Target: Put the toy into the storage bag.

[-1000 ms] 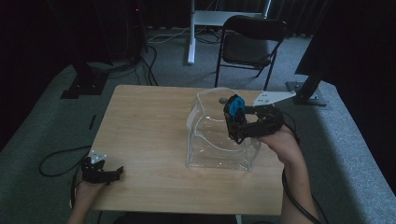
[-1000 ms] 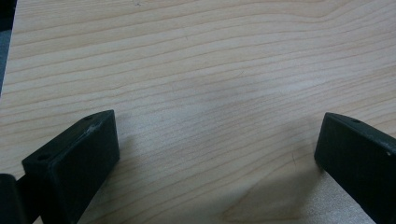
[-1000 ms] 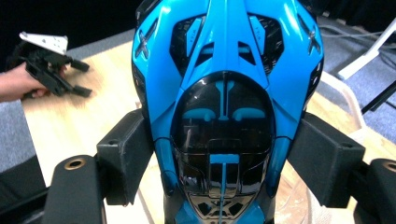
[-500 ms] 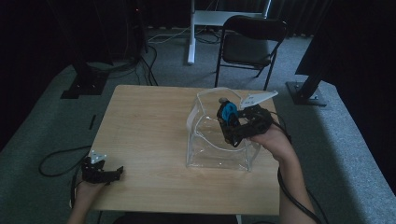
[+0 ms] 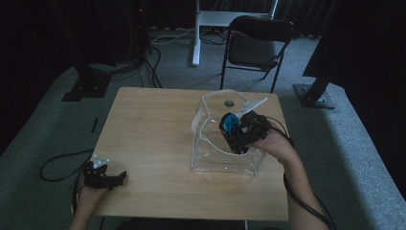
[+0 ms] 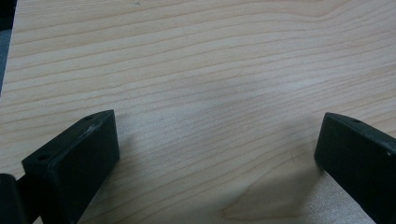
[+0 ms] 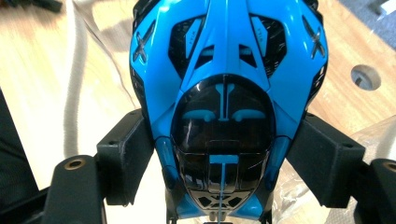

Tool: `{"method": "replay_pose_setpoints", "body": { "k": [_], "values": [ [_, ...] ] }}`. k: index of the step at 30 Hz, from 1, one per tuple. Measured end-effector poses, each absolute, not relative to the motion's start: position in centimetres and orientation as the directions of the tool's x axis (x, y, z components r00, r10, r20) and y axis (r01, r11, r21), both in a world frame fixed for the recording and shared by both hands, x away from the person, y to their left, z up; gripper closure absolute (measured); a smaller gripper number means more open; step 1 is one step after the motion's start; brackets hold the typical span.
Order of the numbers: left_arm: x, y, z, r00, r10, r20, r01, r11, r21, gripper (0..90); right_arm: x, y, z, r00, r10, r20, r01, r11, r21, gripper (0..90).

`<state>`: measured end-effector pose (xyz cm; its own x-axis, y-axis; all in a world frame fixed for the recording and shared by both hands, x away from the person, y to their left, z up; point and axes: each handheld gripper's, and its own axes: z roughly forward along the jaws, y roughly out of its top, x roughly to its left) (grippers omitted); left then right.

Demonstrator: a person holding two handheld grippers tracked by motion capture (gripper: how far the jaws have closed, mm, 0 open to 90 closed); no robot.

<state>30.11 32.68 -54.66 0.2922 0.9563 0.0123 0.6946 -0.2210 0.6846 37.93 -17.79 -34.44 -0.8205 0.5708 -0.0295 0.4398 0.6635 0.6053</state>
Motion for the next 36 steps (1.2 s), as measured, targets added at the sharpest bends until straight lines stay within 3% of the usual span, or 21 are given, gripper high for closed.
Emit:
{"method": "replay_pose_setpoints", "body": {
  "k": [12,36],
  "values": [
    [30.2,32.7,-54.7,0.300,0.954,0.012,0.693,-0.226,0.685,0.3,38.5,-16.6,-35.0,-0.837,0.542,-0.078,0.427,0.736,0.525,24.8],
    [30.2,32.7,-54.7,0.303,0.953,0.012,0.692,-0.229,0.684,0.3,38.7,-13.4,-36.6,-0.935,0.325,-0.143,0.280,0.922,0.269,24.5]
  ]
}}
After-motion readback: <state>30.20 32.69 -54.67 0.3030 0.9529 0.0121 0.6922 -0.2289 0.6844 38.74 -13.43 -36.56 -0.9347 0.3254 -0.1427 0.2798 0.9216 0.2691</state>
